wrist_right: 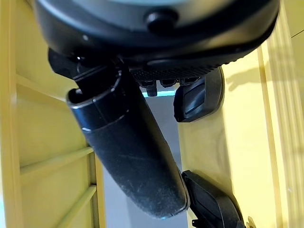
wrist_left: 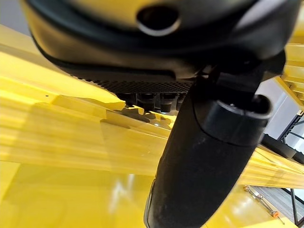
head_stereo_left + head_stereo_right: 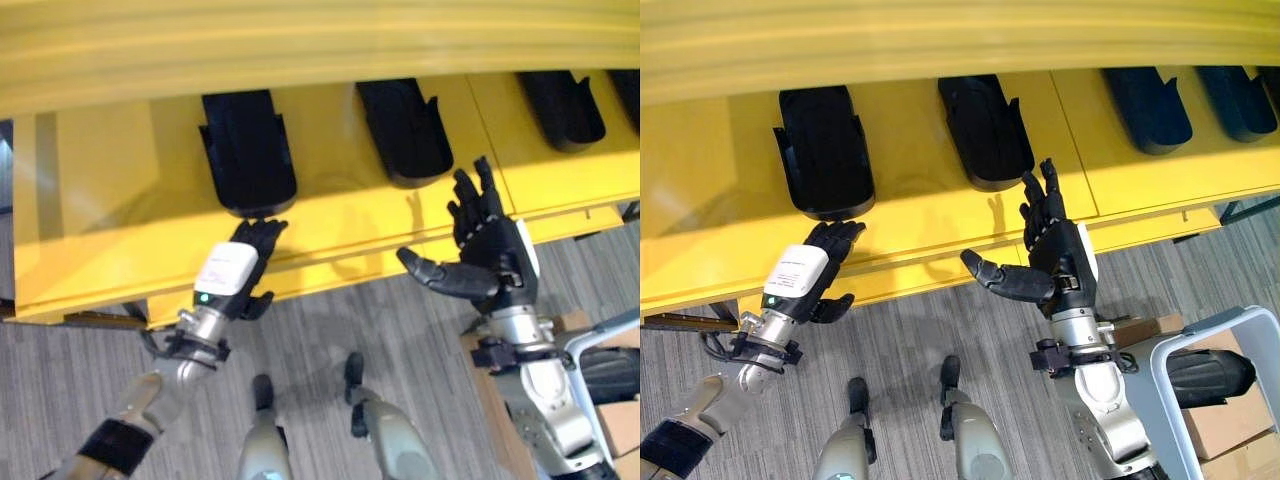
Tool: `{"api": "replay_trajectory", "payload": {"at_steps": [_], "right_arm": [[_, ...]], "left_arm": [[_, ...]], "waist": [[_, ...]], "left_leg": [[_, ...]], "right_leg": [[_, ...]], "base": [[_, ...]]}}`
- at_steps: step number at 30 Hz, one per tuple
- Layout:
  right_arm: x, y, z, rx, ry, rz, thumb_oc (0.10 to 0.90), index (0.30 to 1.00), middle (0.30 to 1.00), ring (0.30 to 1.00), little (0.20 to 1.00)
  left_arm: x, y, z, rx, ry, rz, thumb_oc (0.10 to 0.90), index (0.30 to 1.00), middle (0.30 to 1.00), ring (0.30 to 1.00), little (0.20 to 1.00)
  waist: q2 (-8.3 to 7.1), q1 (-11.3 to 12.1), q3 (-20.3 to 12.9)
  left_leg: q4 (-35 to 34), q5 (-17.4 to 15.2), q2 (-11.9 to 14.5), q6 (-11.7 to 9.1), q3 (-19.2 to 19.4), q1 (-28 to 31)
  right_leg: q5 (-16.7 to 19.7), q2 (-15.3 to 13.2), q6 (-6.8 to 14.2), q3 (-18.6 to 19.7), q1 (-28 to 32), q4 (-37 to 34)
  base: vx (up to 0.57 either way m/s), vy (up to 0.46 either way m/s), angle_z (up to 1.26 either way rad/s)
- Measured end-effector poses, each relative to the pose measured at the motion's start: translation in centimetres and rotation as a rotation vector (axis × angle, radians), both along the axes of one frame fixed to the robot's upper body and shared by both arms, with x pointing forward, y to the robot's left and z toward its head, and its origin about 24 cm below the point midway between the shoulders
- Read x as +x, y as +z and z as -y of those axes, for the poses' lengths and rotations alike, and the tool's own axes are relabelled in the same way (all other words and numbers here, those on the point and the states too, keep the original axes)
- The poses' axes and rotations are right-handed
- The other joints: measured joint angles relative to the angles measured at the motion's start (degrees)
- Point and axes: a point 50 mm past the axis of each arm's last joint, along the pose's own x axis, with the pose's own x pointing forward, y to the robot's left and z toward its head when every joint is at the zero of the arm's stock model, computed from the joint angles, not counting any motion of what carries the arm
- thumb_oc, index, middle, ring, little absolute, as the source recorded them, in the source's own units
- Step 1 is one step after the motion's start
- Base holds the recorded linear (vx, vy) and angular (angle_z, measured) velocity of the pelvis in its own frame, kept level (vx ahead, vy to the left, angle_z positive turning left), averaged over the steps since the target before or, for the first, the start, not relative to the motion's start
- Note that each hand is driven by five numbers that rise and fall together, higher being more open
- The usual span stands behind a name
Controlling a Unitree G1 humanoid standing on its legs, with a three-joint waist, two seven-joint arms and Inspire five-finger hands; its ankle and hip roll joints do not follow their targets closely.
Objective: Move parts from the plastic box to the shelf.
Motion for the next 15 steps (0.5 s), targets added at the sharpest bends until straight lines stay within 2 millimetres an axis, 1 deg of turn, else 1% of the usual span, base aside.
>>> {"api": "replay_trajectory", "payload": {"at_steps": [5,15], "right_arm": [[-0.20,-0.37,0.10,0.000,-0.005,-0.016,0.900,1.000,1.000,1.000,1.000],[-0.19,-0.35,0.09,0.000,-0.004,-0.015,0.900,1.000,1.000,1.000,1.000]], "left_arm": [[0.30,0.17,-0.01,0.001,0.004,0.011,0.900,1.000,1.000,1.000,1.000],[0.44,0.36,0.04,-0.001,0.008,0.029,0.900,1.000,1.000,1.000,1.000]], "waist": [[-0.21,-0.01,0.11],[-0.62,-0.01,0.34]], "left_leg": [[0.00,0.00,0.01,0.00,0.02,-0.01],[-0.03,-0.01,0.01,0.00,0.14,-0.08]], "right_leg": [[0.00,0.01,0.00,0.03,-0.03,-0.02],[0.00,0.03,0.00,0.15,-0.18,-0.03]], "base": [[0.00,0.000,0.00],[0.00,0.000,0.00]]}}
